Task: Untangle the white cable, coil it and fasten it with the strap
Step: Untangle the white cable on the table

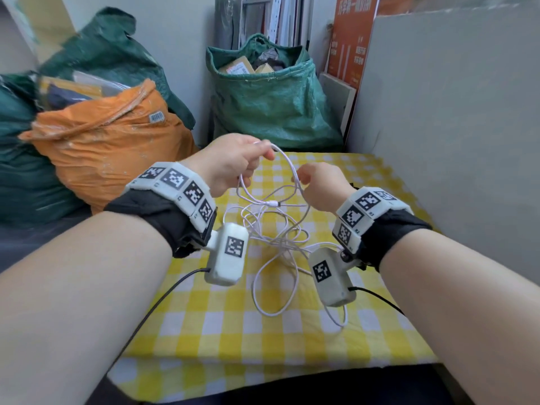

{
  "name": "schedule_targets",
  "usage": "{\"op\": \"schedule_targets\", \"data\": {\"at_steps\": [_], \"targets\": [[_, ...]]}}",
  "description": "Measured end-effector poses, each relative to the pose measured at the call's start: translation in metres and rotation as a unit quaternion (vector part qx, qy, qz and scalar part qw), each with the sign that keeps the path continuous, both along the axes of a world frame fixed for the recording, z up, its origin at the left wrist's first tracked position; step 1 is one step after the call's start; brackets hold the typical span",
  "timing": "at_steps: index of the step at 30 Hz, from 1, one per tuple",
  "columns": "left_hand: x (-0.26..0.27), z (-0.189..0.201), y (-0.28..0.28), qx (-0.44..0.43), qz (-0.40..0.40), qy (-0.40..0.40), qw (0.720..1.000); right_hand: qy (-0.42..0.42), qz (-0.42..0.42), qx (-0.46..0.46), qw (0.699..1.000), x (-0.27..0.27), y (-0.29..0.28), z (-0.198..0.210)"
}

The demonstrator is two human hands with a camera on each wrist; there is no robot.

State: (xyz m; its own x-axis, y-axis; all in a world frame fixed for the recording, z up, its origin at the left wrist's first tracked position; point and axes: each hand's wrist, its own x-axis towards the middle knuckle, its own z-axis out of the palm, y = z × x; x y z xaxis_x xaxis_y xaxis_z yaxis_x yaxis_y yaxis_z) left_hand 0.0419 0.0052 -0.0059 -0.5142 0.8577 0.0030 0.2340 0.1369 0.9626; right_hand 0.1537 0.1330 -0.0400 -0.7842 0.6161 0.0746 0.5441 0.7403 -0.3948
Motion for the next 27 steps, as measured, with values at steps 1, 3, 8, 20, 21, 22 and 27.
{"op": "schedule_targets", "data": {"at_steps": [1, 3, 8, 20, 21, 22, 27], "targets": [[0.002, 0.005, -0.001, 0.023, 0.009, -0.019, 1.0, 0.03, 0.015, -0.009, 0.999, 0.0, -0.003, 0.003], [0.005, 0.012, -0.003, 0.048, 0.017, -0.043, 0.998, 0.114, 0.046, -0.071, 0.99, -0.001, -0.008, 0.01], [0.014, 0.017, -0.002, 0.066, 0.003, -0.061, 0.996, 0.253, 0.068, -0.254, 0.931, 0.003, -0.022, 0.029], [0.034, -0.014, 0.009, -0.252, -0.108, 0.058, 0.96, 0.368, -0.15, -0.045, 0.917, 0.062, 0.026, 0.055], [0.036, -0.021, 0.009, -0.28, -0.129, 0.072, 0.949, 0.348, -0.167, -0.022, 0.922, 0.069, 0.033, 0.053], [0.038, -0.028, 0.01, -0.289, -0.142, 0.088, 0.943, 0.327, -0.182, 0.0, 0.927, 0.075, 0.039, 0.049], [0.043, -0.041, 0.02, -0.237, -0.108, 0.122, 0.958, 0.22, -0.259, 0.043, 0.94, 0.1, 0.063, 0.027]]}}
